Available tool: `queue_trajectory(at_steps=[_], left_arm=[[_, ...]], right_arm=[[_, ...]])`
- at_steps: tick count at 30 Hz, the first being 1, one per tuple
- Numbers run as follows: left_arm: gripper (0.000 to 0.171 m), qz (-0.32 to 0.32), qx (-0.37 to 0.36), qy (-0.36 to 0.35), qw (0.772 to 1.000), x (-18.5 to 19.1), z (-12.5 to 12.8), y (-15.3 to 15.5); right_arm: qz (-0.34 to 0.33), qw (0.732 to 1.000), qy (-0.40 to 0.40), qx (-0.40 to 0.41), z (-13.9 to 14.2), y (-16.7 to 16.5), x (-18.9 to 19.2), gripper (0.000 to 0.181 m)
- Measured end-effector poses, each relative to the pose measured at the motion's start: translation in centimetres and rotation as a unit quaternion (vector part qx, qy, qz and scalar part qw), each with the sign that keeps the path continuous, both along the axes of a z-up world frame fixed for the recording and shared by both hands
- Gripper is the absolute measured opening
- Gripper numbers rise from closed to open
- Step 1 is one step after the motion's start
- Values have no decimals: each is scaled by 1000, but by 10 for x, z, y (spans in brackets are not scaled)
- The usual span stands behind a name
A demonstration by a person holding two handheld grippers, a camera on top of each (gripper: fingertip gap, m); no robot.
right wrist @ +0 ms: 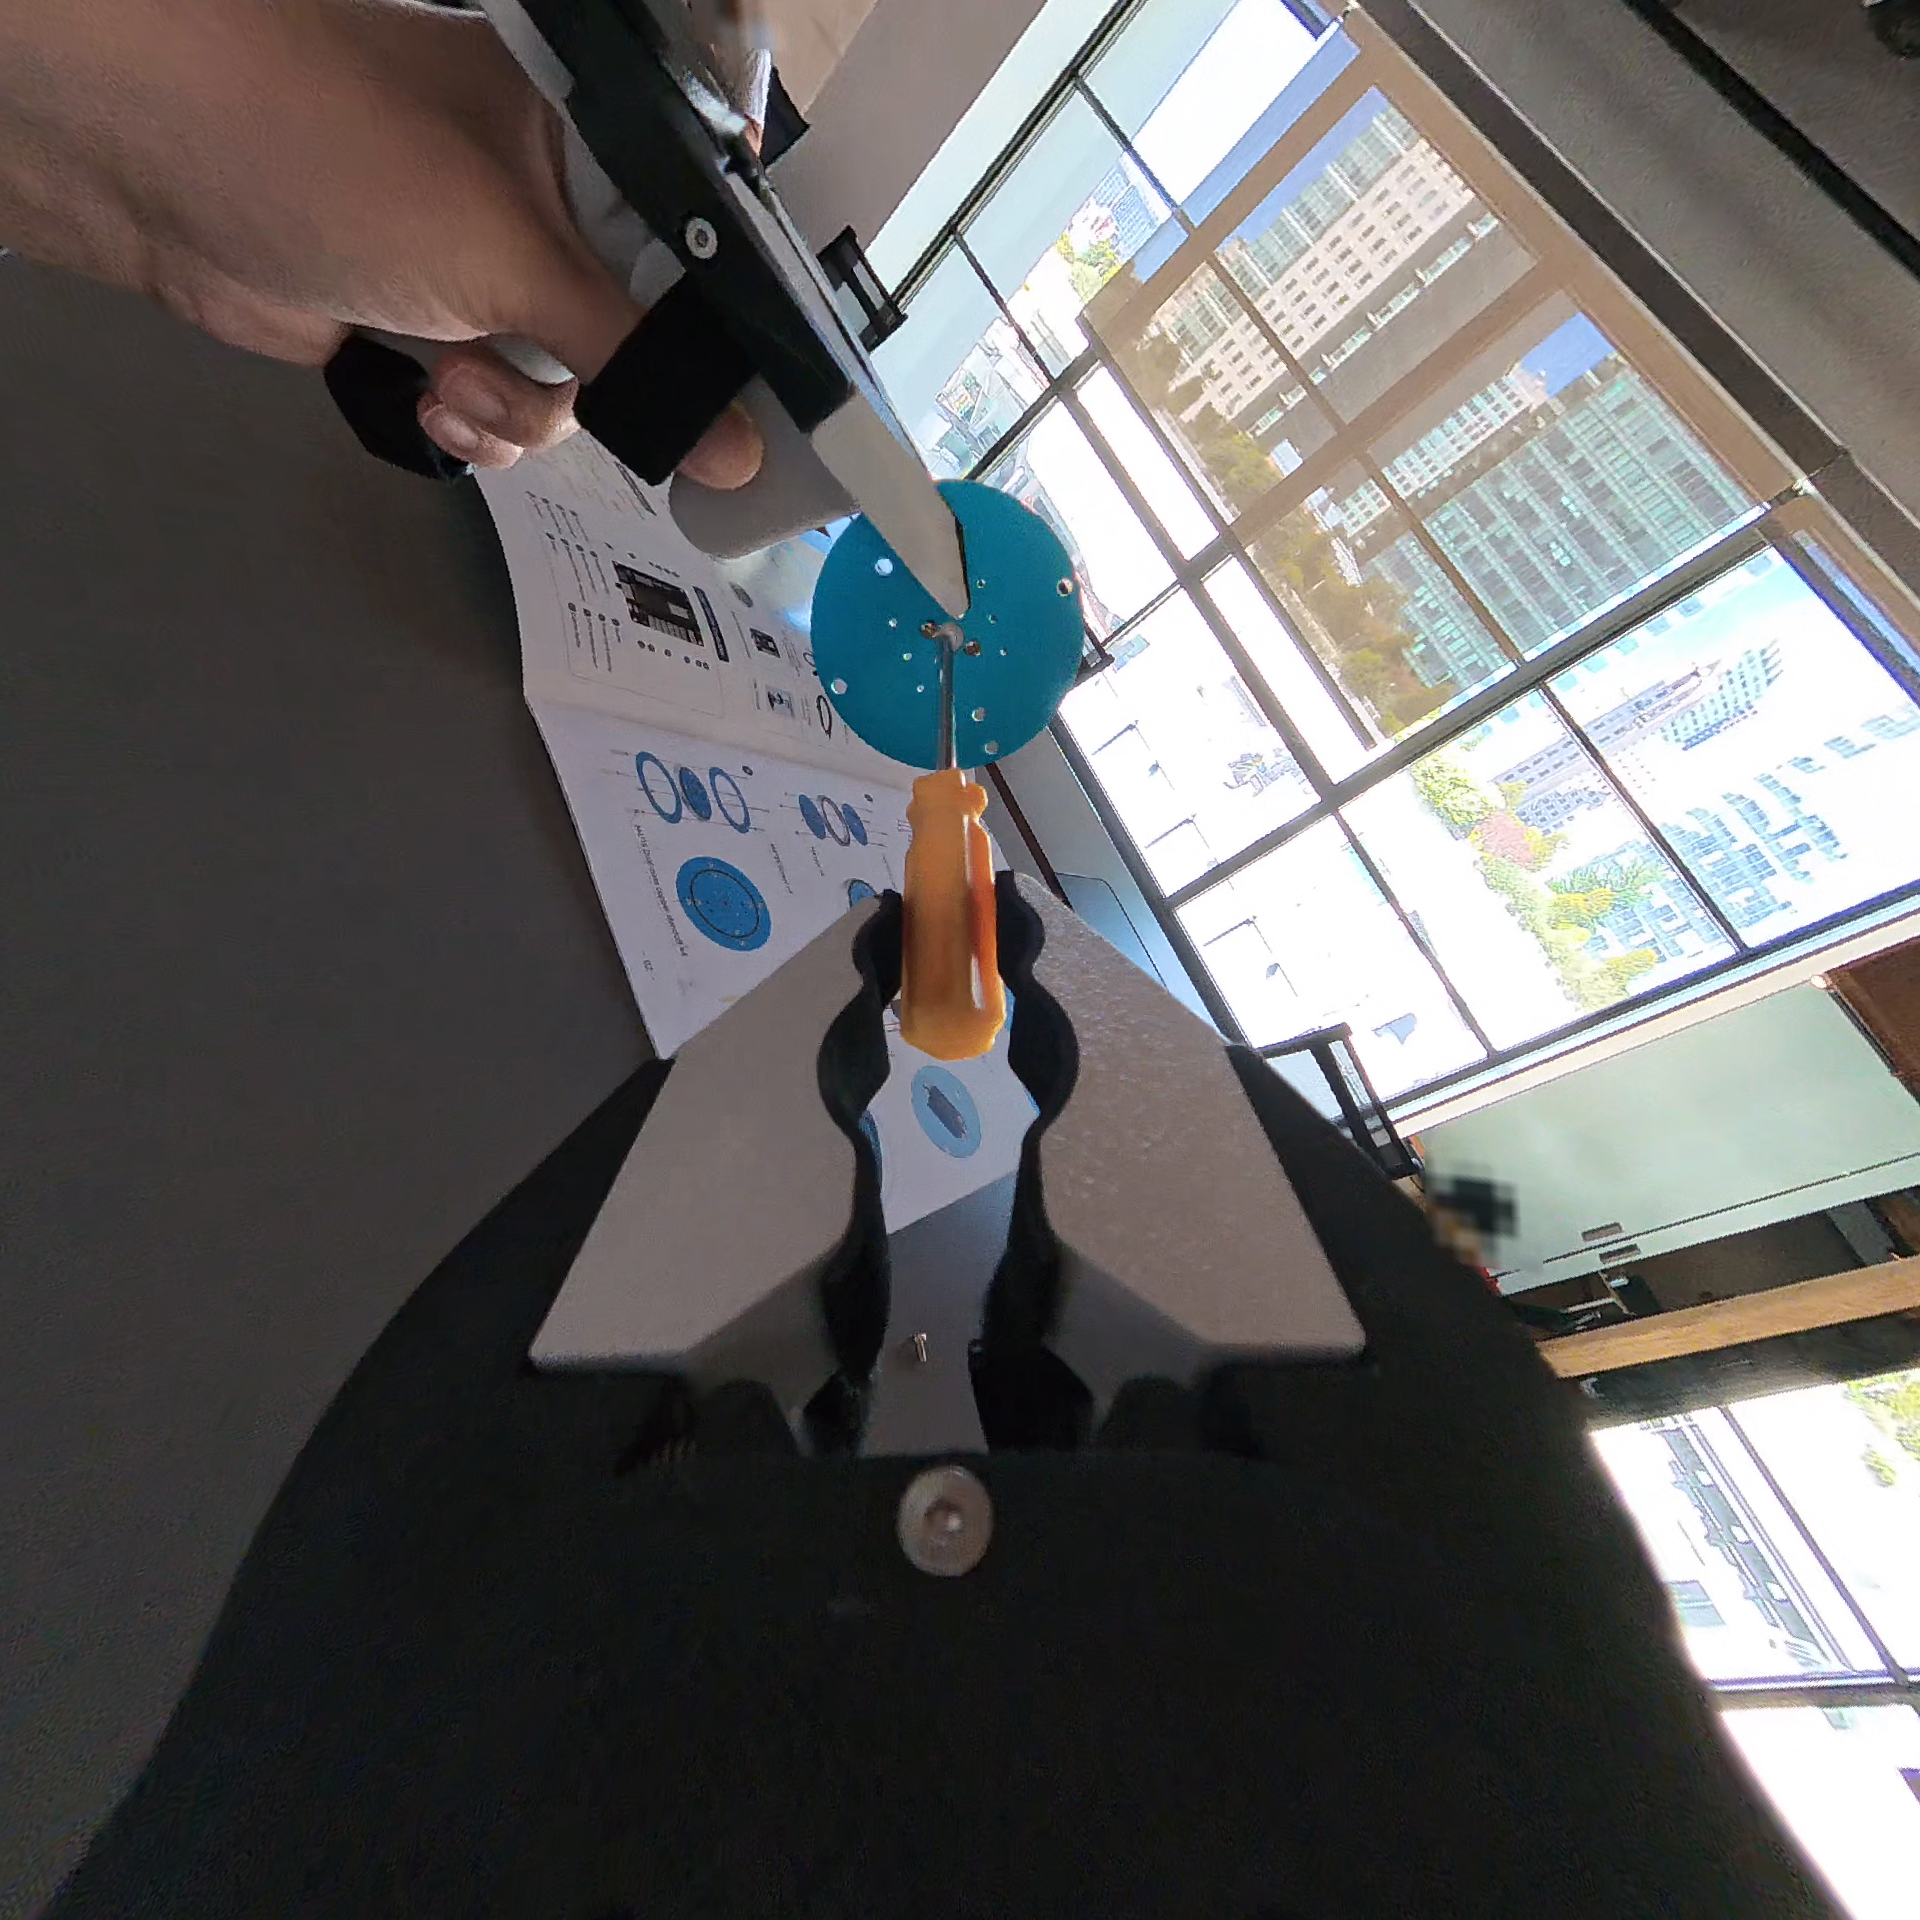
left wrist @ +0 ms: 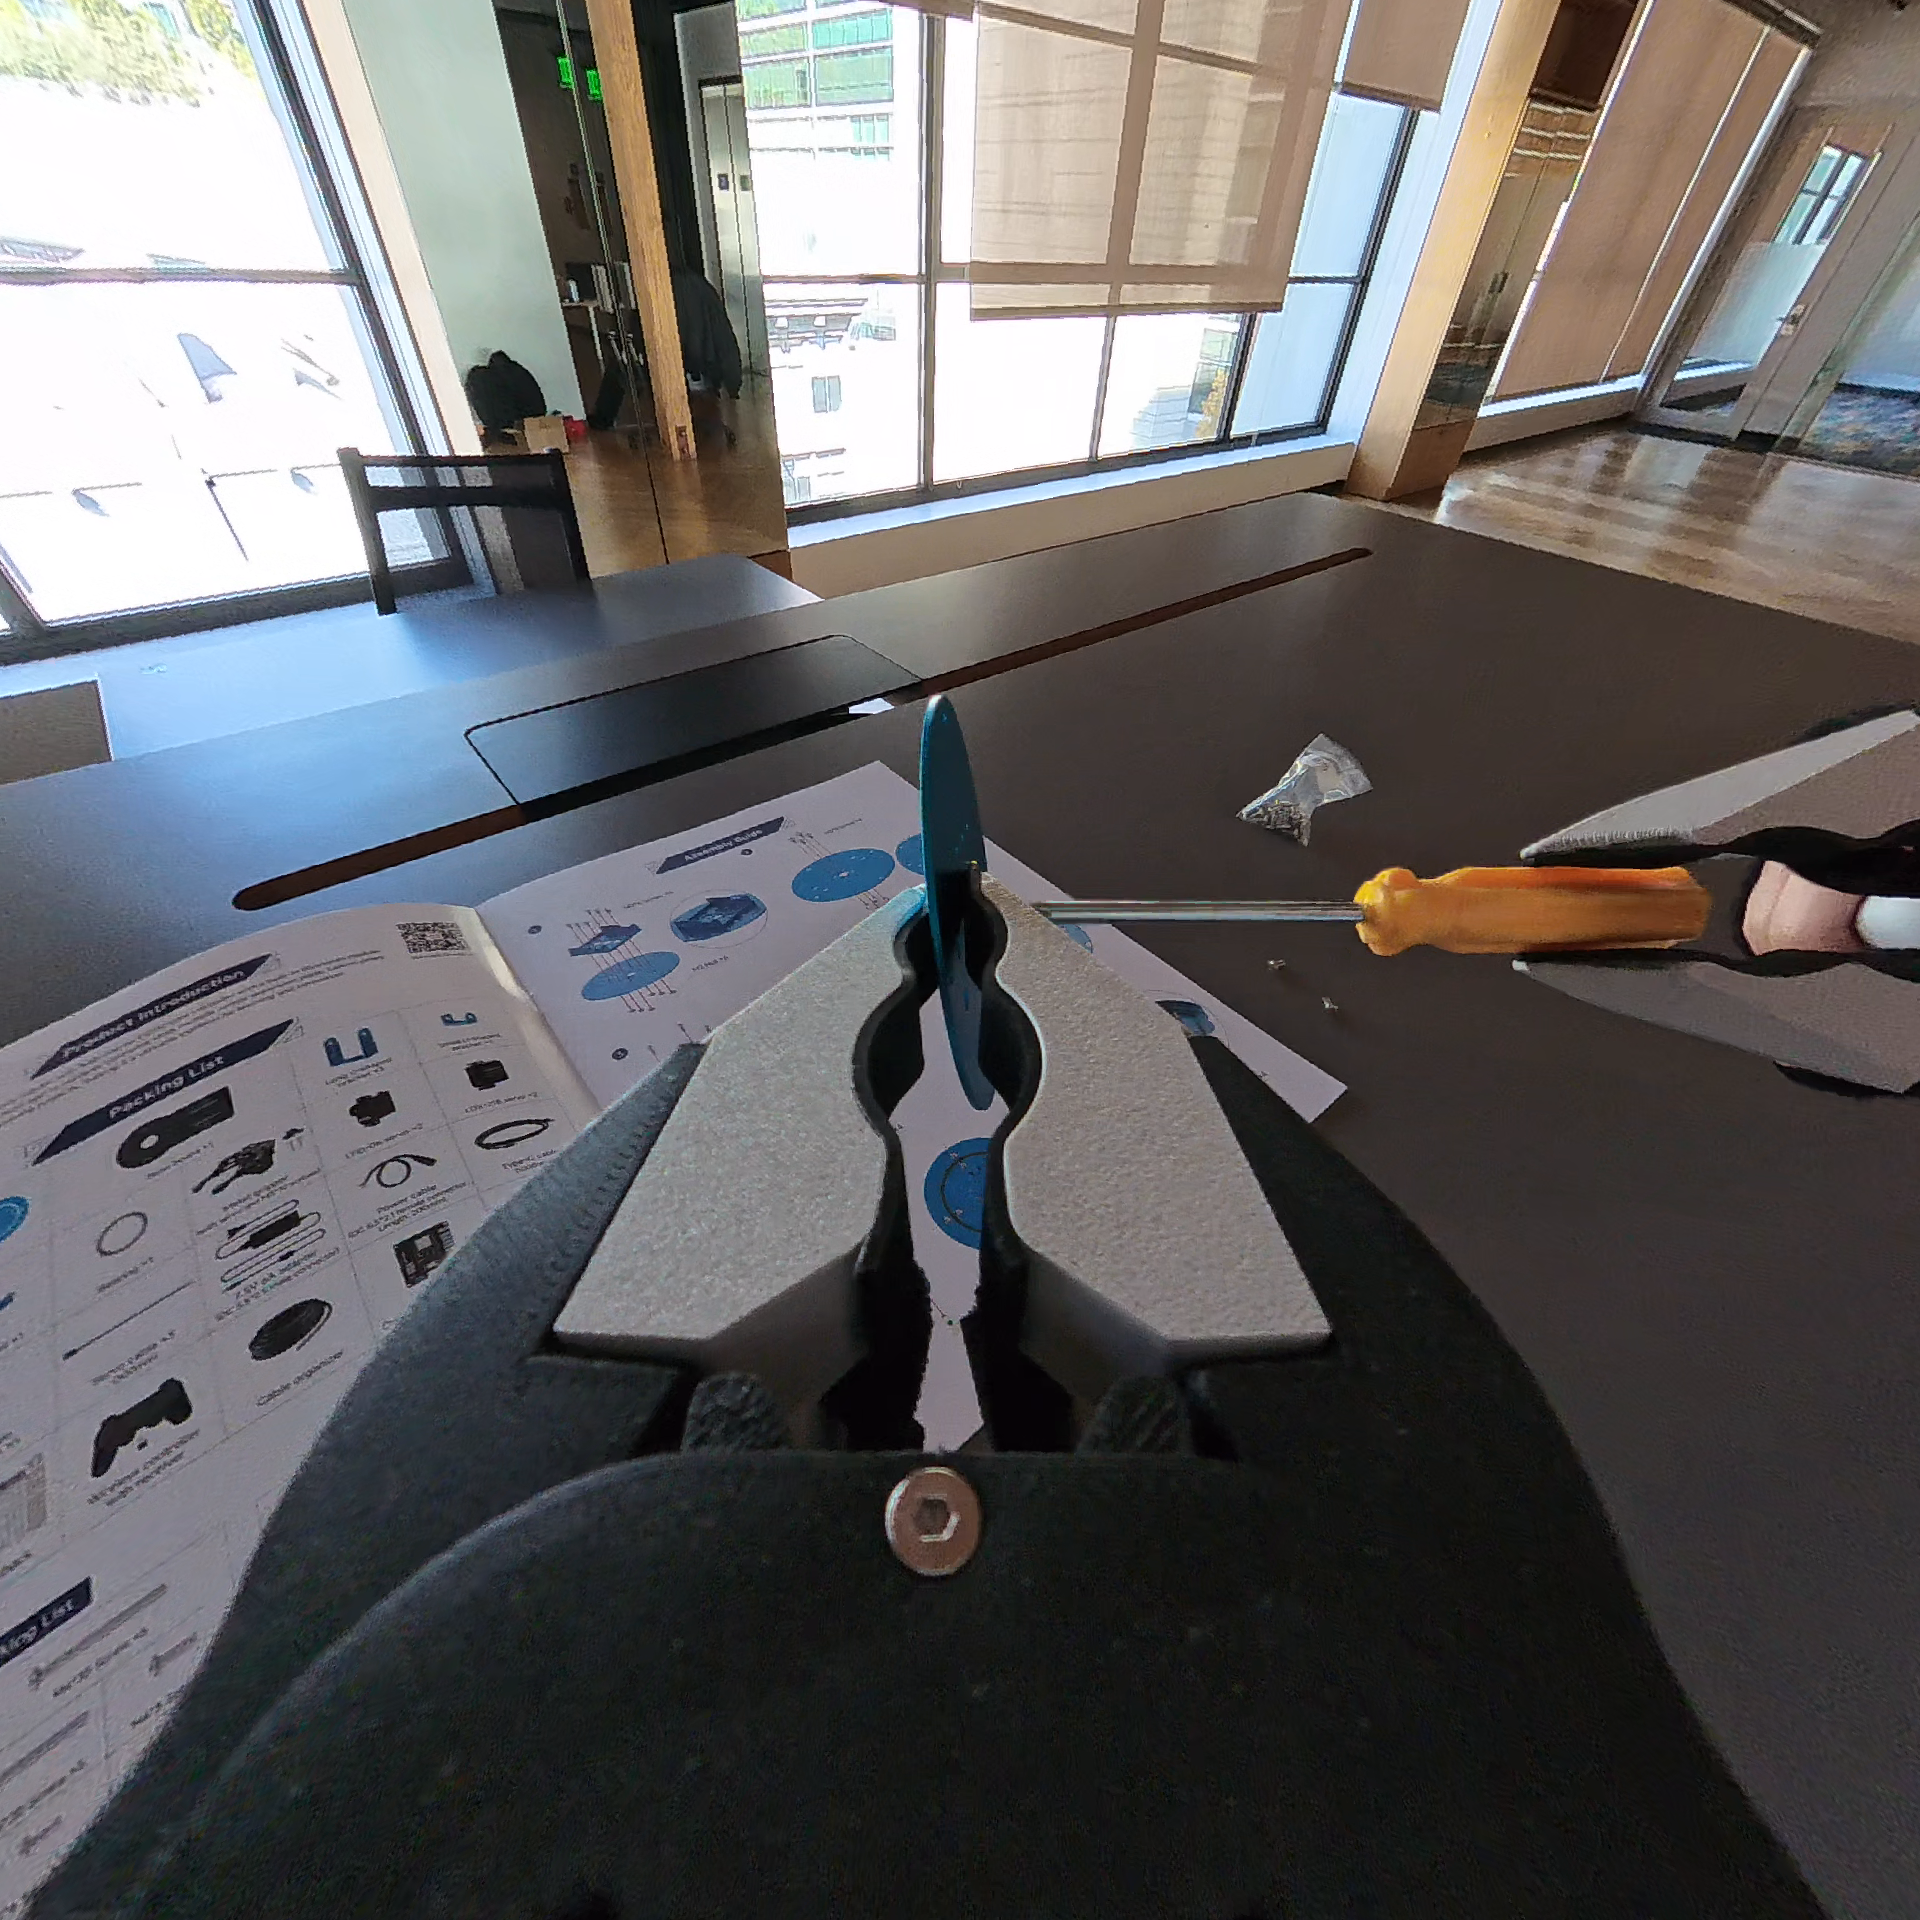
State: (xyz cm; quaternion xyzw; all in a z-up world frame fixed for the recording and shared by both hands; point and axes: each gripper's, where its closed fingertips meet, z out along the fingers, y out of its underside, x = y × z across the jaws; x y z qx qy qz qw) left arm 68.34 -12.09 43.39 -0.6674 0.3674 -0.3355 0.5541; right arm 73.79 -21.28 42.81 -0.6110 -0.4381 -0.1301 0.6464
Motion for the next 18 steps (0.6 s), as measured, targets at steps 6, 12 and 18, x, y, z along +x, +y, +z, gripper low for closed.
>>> queue_trajectory(at_steps=[6, 12, 18], left_arm=[[2, -1, 3, 5, 1000, 2, -1, -2], [1, -2, 4, 5, 1000, 2, -1, -2], [2, -1, 5, 7, 1000, 1, -1, -2]], right_arm=[[-1, 1000, -18, 7, -2, -1, -3, 17], [-1, 1000, -26, 2, -5, -1, -5, 17], [-1, 1000, -25, 6, -4, -2, -4, 17]])
